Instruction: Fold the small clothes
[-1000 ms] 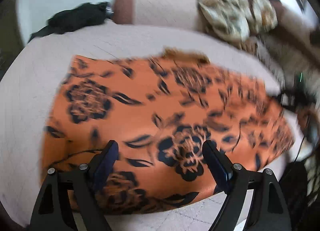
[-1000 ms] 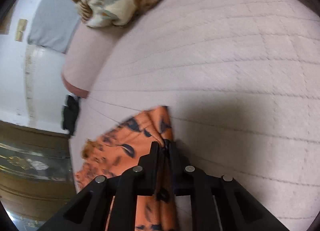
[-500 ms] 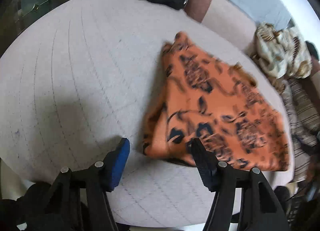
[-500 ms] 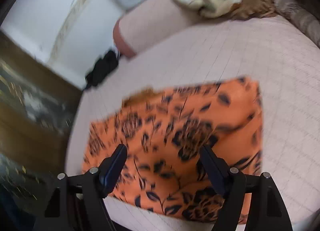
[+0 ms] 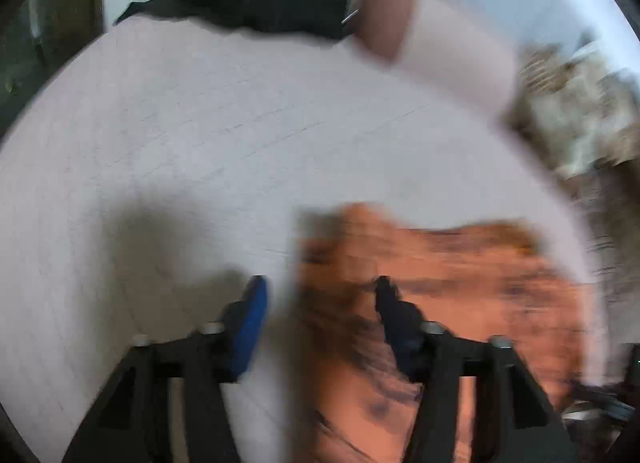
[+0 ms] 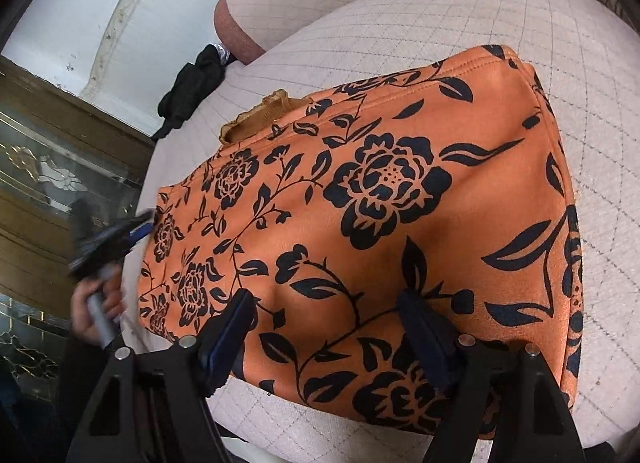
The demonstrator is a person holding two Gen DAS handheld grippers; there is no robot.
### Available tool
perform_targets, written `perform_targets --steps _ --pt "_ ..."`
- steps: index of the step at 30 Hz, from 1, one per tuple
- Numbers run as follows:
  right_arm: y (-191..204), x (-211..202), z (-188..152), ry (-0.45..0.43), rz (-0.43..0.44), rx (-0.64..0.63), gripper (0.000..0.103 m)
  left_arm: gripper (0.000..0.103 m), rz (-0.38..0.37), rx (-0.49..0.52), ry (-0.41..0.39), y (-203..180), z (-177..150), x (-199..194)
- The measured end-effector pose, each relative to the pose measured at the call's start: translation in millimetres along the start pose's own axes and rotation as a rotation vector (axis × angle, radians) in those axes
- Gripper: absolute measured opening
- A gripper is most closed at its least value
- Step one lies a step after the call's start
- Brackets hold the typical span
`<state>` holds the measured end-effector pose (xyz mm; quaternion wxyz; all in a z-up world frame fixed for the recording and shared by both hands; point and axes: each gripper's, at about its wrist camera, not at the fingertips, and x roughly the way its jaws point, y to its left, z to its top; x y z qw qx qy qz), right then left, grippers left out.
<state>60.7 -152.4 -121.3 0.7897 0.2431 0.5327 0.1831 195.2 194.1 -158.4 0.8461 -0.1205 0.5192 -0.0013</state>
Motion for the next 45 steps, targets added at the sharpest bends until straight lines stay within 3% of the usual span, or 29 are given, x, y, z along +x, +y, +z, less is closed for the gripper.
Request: perform_targets --steps 3,6,11,13,15,18,19,20,21,22,23,26,28,29,31,33,36,39,41,42,43,44,45 --pt "-6 -3 -2 -0.005 0.029 0.010 0.078 0.047 -0.082 -0.090 -0.034 20 6 1" --pt "-12 -2 -4 -0.018 0.054 0.029 0.078 0.046 -0.005 -0.069 -0.067 21 4 -9" --pt "-6 -8 3 0.006 0.047 0.055 0.078 0.046 -0.048 -0.029 -0.118 14 -25 -49" --pt "0 -18 11 -0.021 0.092 0.052 0.078 0.046 -0.089 0.014 -0.153 5 -44 -75" --pt "5 -26 27 -0.059 0.129 0.044 0.078 0.051 -0.128 0.064 -0.164 -11 -68 -93" --pt "-8 -26 50 -0.095 0.190 0.078 0.078 0.066 -0.151 0.100 -0.142 -28 -99 -95" --pt "-25 -20 58 -0.096 0.151 0.114 0.078 0.067 -0.136 0.114 -0.119 -30 -109 -86" --pt "-42 -14 61 -0.089 0.077 0.167 0.077 0.067 -0.075 0.116 -0.072 -29 -119 -68" --pt "-68 -8 61 -0.082 0.065 0.272 0.061 0.067 -0.014 0.112 -0.036 -27 -122 -56" --pt "-86 -12 59 -0.113 0.129 0.373 0.058 0.067 0.013 0.108 -0.016 -24 -127 -49" --pt "-88 -21 60 -0.125 0.157 0.393 0.058 0.067 0.001 0.112 -0.059 -22 -132 -56" --pt "-70 -48 66 -0.175 0.156 0.297 0.074 0.067 0.000 0.109 -0.060 -23 -133 -67" --pt "-64 -49 69 -0.169 0.213 0.245 0.076 0.067 0.007 0.129 -0.072 -23 -133 -69" --pt "-66 -43 72 -0.156 0.197 0.229 0.076 0.067 0.020 0.135 -0.056 -24 -135 -64" --pt "-94 -18 74 -0.081 0.077 0.310 0.072 0.068 0.032 0.126 -0.052 -30 -132 -56" --pt "-102 -26 73 -0.129 0.130 0.406 0.066 0.068 0.037 0.128 -0.047 -32 -133 -60" --pt "-66 -50 84 -0.191 0.145 0.272 0.069 0.068 0.029 0.116 -0.082 -37 -131 -75" --pt "-45 -48 81 -0.140 0.246 0.212 0.072 0.068 0.029 0.134 -0.112 -45 -129 -84" --pt "-52 -35 66 -0.094 0.204 0.233 0.075 0.068 0.016 0.131 -0.119 -49 -128 -84" --pt "-66 -23 55 -0.056 0.117 0.258 0.074 0.068 0.010 0.127 -0.112 -51 -128 -82" --pt "-75 -19 49 -0.052 0.089 0.276 0.065 0.068 0.013 0.129 -0.108 -53 -128 -79" --pt "-84 -24 44 -0.086 0.102 0.308 0.054 0.068 0.029 0.142 -0.107 -57 -130 -79" --pt "-85 -32 42 -0.103 0.101 0.334 0.057 0.068 0.037 0.157 -0.109 -59 -131 -79"
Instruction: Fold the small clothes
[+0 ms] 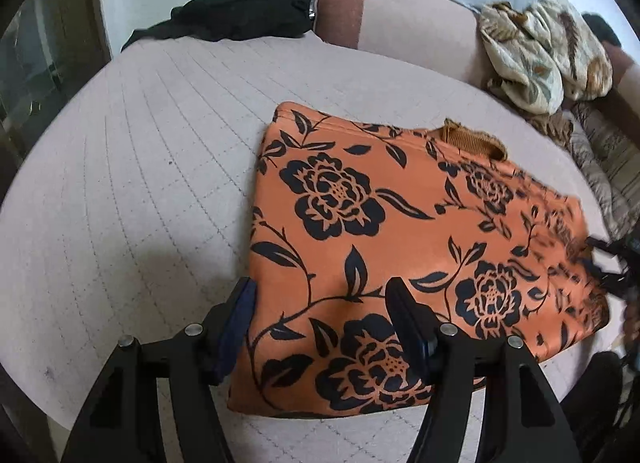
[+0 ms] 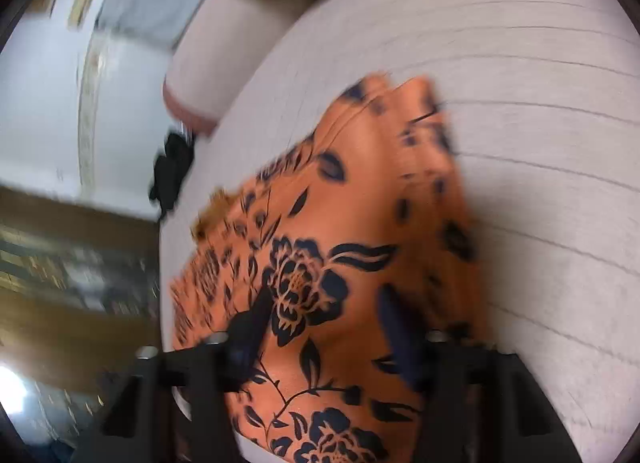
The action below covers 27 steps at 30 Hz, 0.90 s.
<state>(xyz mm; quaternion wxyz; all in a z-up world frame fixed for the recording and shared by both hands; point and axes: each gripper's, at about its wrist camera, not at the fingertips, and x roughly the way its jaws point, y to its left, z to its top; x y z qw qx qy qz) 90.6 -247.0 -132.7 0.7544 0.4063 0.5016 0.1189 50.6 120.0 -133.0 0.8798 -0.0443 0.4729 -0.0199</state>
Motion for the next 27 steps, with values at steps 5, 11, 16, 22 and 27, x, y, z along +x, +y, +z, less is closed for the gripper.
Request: perform_targets --steps 5,11,16,22,27 --pt "36 -32 -21 -0.038 0.087 -0.119 0.081 0.069 -0.033 0.004 -0.032 -6 -2 -14" --pt "0 -31 -40 -0.020 0.016 0.019 0.068 0.069 -0.048 0.025 -0.042 -18 -9 -24" --pt "44 -35 -55 -0.009 0.063 -0.160 0.082 0.071 -0.050 0.019 -0.046 -22 -17 -33" --pt "32 -20 -71 0.016 -0.091 -0.134 0.079 0.072 -0.008 0.024 -0.036 -30 -22 -40" --pt "84 -19 -54 -0.010 -0.084 -0.285 0.080 0.074 0.012 0.021 -0.033 -33 -18 -39"
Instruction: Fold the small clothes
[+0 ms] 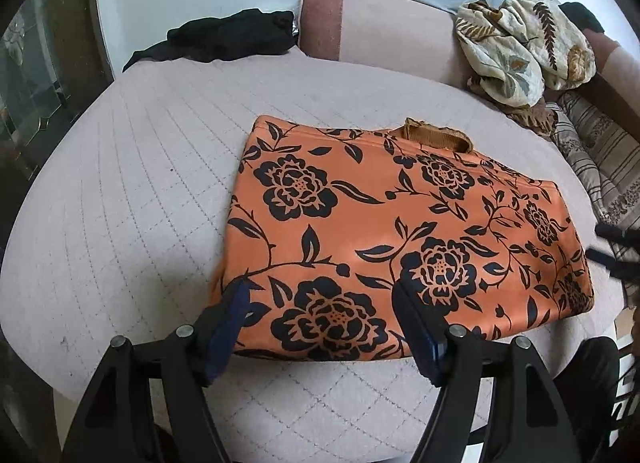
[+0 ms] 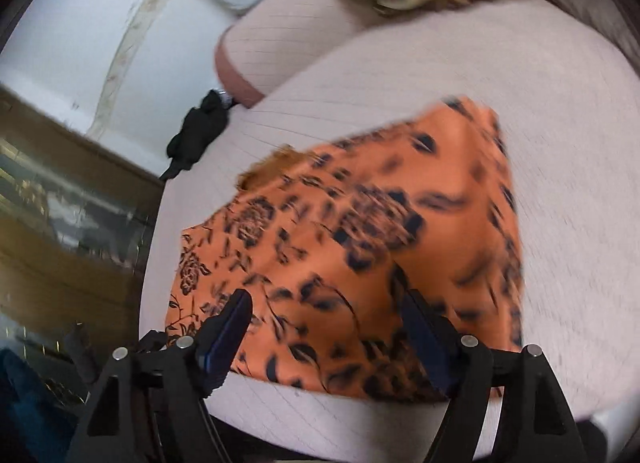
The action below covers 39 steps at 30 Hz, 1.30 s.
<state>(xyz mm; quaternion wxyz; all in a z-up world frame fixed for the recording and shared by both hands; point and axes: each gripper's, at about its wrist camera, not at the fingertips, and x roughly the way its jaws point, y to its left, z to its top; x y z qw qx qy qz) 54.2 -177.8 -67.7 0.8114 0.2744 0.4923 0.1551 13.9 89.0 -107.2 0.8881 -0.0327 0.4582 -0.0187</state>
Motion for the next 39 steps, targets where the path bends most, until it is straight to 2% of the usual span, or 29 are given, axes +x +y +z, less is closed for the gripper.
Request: perform_targets --steps 5,9,11,12,13,14,15,18,20,22,23,24,25,28,30,33,36,39 --pt "-1 30 43 0.008 -0.015 0.029 0.080 0.074 0.002 0.011 -0.005 -2 5 2" --pt "-25 62 71 0.025 -0.010 0.089 0.080 0.074 0.001 0.004 -0.001 1 10 7" --pt "-54 75 82 0.032 -0.036 0.142 0.081 0.074 0.004 0.001 0.003 3 12 11" --pt "-68 81 84 0.032 -0.037 0.183 0.081 0.074 0.006 -0.003 0.006 4 12 13" --pt "-81 83 84 0.007 0.004 0.238 0.081 0.074 0.006 -0.008 0.012 5 13 15" --pt "-89 78 84 -0.028 0.048 0.303 0.081 0.074 0.006 -0.011 0.015 5 13 16" --pt "-86 75 84 -0.026 0.055 0.313 0.081 0.074 0.008 -0.012 0.016 6 14 17" --pt "-63 58 84 -0.054 0.070 0.211 0.081 0.074 0.012 -0.009 0.017 5 14 19" --pt "-65 56 86 -0.079 0.038 0.183 0.082 0.074 0.016 -0.003 0.020 3 14 20" --pt "-91 74 87 -0.032 -0.057 0.269 0.082 0.074 0.016 0.000 0.021 -1 13 18" --pt "-103 77 84 -0.032 -0.008 0.340 0.082 0.074 0.013 0.006 0.016 -3 13 14" --pt "-103 68 81 -0.078 0.018 0.373 0.082 0.074 0.016 0.014 0.009 -4 13 11" --pt "-94 58 79 -0.091 0.014 0.363 0.082 0.074 0.024 0.025 -0.001 -5 12 7" --pt "-60 27 58 -0.118 0.039 0.260 0.082 0.075 0.044 0.035 -0.017 -7 12 -1" --pt "-40 6 26 -0.118 0.089 0.220 0.082 0.075 0.039 0.019 -0.024 -9 12 -6" --pt "-21 -8 -27 -0.073 0.135 0.179 0.082 0.075 0.033 0.022 -0.031 -16 10 -13" --pt "-15 -3 -81 -0.015 0.161 0.206 0.082 0.075 0.028 0.038 -0.031 -25 7 -18" --pt "-22 9 -116 0.018 0.171 0.261 0.082 0.075 0.018 0.048 -0.029 -31 4 -20"
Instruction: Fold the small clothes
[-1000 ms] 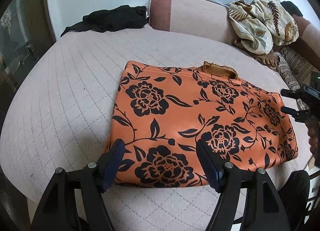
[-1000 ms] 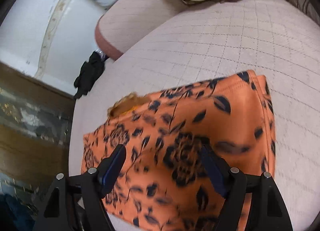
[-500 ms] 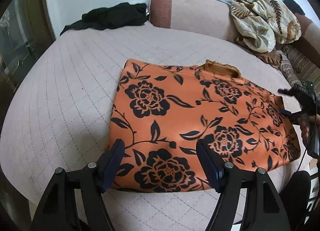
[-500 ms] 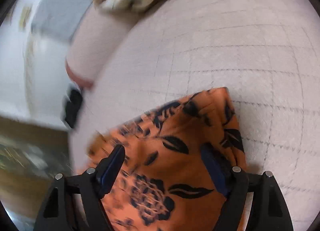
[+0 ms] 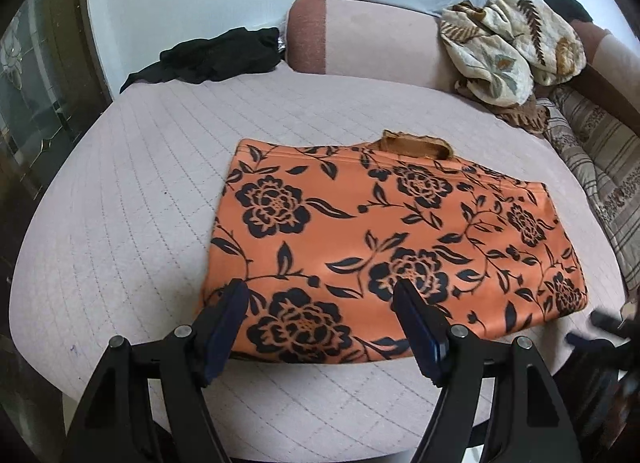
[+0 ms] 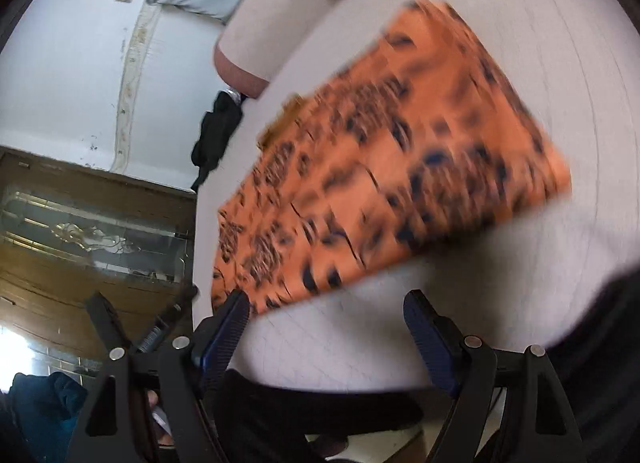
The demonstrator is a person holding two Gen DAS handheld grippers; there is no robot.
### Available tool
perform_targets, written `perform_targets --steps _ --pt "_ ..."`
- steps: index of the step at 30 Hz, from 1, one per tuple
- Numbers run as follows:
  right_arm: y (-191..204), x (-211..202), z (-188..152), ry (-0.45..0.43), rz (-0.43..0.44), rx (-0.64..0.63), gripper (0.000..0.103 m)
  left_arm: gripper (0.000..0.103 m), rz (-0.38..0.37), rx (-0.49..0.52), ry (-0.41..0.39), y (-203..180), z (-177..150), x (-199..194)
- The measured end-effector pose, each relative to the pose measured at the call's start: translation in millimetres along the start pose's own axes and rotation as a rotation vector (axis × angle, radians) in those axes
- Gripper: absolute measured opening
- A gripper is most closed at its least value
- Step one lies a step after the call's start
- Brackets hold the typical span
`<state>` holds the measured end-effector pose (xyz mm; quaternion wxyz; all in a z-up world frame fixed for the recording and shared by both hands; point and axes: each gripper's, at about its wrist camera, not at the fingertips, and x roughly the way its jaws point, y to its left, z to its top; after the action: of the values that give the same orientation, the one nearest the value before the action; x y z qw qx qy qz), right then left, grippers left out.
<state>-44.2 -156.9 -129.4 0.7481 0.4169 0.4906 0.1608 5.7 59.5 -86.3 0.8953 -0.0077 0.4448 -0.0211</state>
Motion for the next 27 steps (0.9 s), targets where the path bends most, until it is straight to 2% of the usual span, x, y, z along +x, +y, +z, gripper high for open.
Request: perform_targets --steps 4,7,13,17,18,19,20,21,23,25,26,27 --pt "-24 8 -1 -0.019 -0.011 0.107 0.082 0.075 0.001 0.026 0.010 -8 -2 1" --pt "-31 2 7 -0.066 -0.022 0.123 0.082 0.075 0.013 0.018 0.021 -7 -4 4" --pt "-59 -11 32 -0.161 -0.037 0.259 0.082 0.075 0.016 -0.004 0.050 -5 -5 20" --pt "-79 -6 52 -0.172 0.013 0.324 0.082 0.075 0.018 0.012 0.068 -13 -1 38" --pt "-78 -6 56 -0.175 0.014 0.311 0.079 0.075 0.016 0.015 0.076 -15 0 43" --pt "-76 -6 60 -0.176 0.004 0.273 0.069 0.075 0.014 0.019 0.081 -17 1 46" --pt "-73 -7 63 -0.168 -0.005 0.240 0.004 0.075 0.013 0.021 0.081 -18 2 48" --pt "-70 -6 65 -0.147 -0.010 0.224 0.008 0.075 0.015 0.027 0.082 -21 3 50" --pt "-55 -17 65 -0.179 -0.047 0.154 0.008 0.075 0.018 0.039 0.077 -23 4 50" --pt "-48 -23 62 -0.201 -0.065 0.141 0.008 0.075 0.014 0.039 0.052 -26 7 47" --pt "-50 -21 61 -0.195 -0.110 0.130 0.009 0.075 0.005 0.034 0.039 -26 8 45" --pt "-55 -17 60 -0.177 -0.169 0.117 0.015 0.076 -0.003 0.026 0.033 -26 10 47"
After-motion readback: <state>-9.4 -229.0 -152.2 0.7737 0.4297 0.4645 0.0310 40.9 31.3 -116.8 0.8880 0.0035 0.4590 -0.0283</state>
